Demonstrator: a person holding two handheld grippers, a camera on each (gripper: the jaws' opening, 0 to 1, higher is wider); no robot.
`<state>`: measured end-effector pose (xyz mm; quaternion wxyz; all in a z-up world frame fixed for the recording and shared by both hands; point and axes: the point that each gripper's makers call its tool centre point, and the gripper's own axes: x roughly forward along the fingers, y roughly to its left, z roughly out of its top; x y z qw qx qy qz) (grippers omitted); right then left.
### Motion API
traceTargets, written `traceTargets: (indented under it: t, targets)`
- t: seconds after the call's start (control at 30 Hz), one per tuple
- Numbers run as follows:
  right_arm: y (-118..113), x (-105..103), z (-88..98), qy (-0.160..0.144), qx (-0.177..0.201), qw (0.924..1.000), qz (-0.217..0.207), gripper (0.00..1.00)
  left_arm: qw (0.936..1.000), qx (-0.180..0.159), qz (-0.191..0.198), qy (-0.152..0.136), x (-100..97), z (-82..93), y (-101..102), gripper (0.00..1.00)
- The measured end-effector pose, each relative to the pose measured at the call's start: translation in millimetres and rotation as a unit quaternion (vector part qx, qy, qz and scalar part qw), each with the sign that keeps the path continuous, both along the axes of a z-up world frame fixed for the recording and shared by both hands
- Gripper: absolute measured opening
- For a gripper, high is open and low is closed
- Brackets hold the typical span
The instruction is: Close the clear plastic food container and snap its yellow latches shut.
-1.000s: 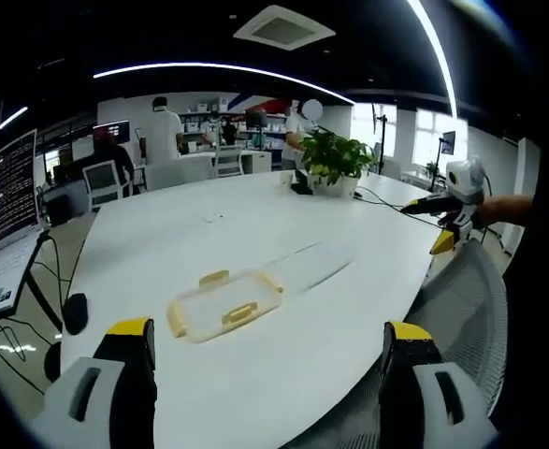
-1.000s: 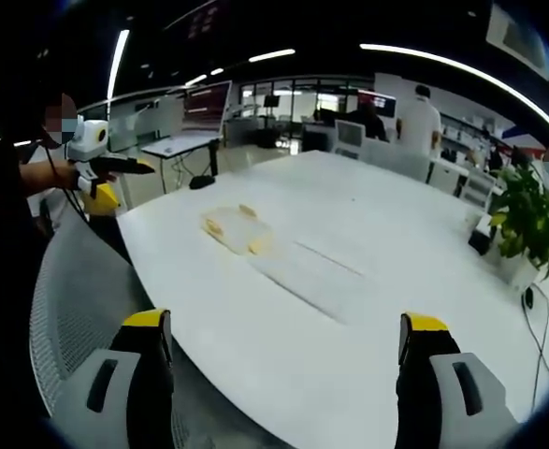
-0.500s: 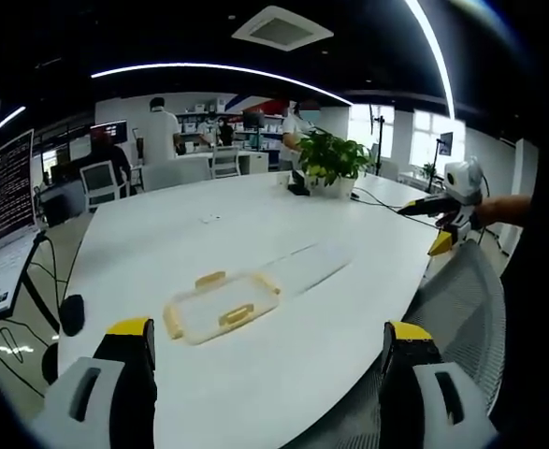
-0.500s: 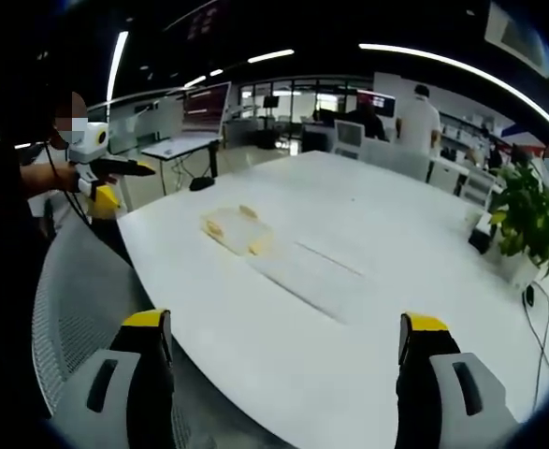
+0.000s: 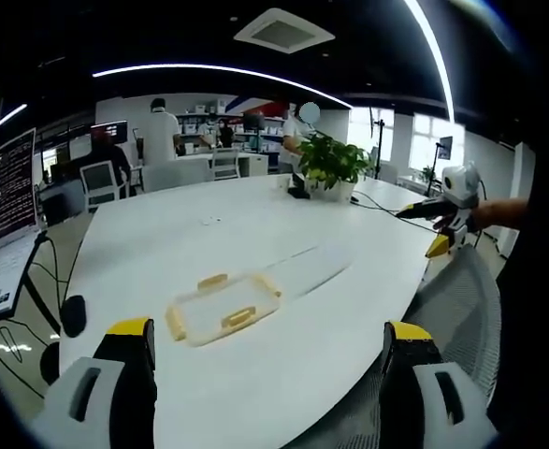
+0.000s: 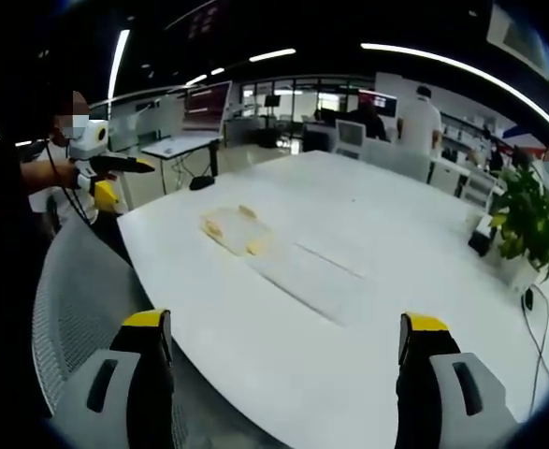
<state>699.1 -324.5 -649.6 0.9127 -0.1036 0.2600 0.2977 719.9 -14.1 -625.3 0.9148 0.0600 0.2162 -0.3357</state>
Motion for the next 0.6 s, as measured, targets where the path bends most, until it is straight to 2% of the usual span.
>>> traceTargets:
  t: [0.23, 0.43, 0.6]
  targets:
    - [4, 1, 6.9, 0.002, -0.007, 0.9998, 0.019, 0.99, 1.0, 0.002, -0.005, 0.003, -0.6, -0.7, 1, 0.99]
    - [10, 6, 13.2, -0.002, -0.011, 0.9993, 0.035, 0.99, 0.9999, -0.011, 0.001, 0.004, 3.6, 2.4, 6, 0.99]
    - [13, 10, 13.5, 0.002, -0.019, 0.9984, 0.053, 0.98, 1.0, -0.001, -0.007, 0.004, 6.3, 1.9, 9, 0.99]
